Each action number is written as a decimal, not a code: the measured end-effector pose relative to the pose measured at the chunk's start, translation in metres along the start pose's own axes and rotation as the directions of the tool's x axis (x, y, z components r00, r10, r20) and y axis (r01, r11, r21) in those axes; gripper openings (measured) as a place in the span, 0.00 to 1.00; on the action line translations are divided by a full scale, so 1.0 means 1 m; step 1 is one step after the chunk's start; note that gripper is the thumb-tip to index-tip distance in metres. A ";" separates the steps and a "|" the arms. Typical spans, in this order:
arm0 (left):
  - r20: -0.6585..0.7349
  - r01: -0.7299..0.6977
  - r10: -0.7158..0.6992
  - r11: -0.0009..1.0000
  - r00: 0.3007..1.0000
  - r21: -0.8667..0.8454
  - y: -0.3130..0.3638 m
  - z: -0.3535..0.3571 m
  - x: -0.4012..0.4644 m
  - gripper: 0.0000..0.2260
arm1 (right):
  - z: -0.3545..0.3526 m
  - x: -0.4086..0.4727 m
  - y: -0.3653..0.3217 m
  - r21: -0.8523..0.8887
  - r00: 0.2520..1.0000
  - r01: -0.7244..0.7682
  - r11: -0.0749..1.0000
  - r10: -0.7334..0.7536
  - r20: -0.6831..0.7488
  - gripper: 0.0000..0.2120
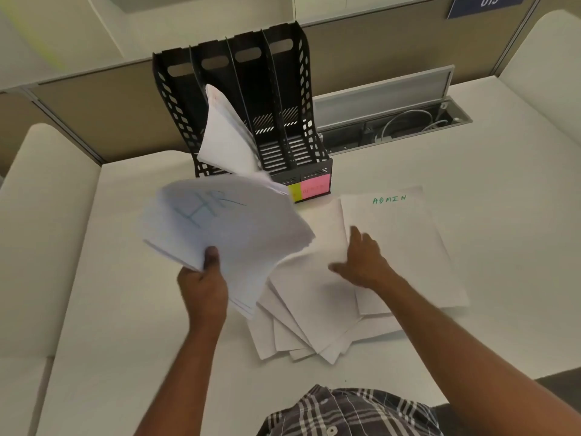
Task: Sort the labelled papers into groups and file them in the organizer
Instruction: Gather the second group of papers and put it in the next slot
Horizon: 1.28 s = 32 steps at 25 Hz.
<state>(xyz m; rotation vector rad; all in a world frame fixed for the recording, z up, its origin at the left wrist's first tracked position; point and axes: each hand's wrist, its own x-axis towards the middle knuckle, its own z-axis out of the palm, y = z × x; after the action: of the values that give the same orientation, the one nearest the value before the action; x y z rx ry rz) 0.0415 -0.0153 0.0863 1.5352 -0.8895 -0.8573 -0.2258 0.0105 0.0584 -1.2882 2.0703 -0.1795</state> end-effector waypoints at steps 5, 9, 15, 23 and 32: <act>-0.163 0.249 -0.272 0.957 0.948 -0.146 -0.020 -0.033 0.031 0.07 | 0.050 -0.008 0.040 -0.239 0.964 -0.233 0.943 0.256 0.072 0.49; -0.094 0.410 -0.431 0.893 0.897 -0.185 -0.030 -0.042 0.028 0.01 | 0.050 -0.012 0.040 -0.357 0.976 -0.209 0.910 0.169 -0.140 0.36; 0.098 0.406 -0.396 0.857 0.913 -0.317 -0.029 -0.043 0.033 0.05 | 0.054 -0.042 -0.010 -0.330 0.922 0.322 0.887 -0.372 -0.102 0.29; 0.128 0.402 -0.382 0.848 0.915 -0.344 -0.028 -0.035 0.033 0.09 | 0.098 -0.060 -0.052 -0.229 0.431 0.885 0.404 -0.899 0.076 0.11; 0.071 0.483 -0.479 0.848 0.875 -0.217 -0.060 -0.050 0.028 0.15 | 0.021 -0.006 0.058 -0.054 0.934 -0.033 0.998 0.012 -0.357 0.29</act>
<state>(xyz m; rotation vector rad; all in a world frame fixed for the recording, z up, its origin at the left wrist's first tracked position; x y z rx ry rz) 0.1037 -0.0111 0.0314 1.5690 -0.3887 -1.2863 -0.2543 0.0488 0.0192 -1.3447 2.4102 -0.3684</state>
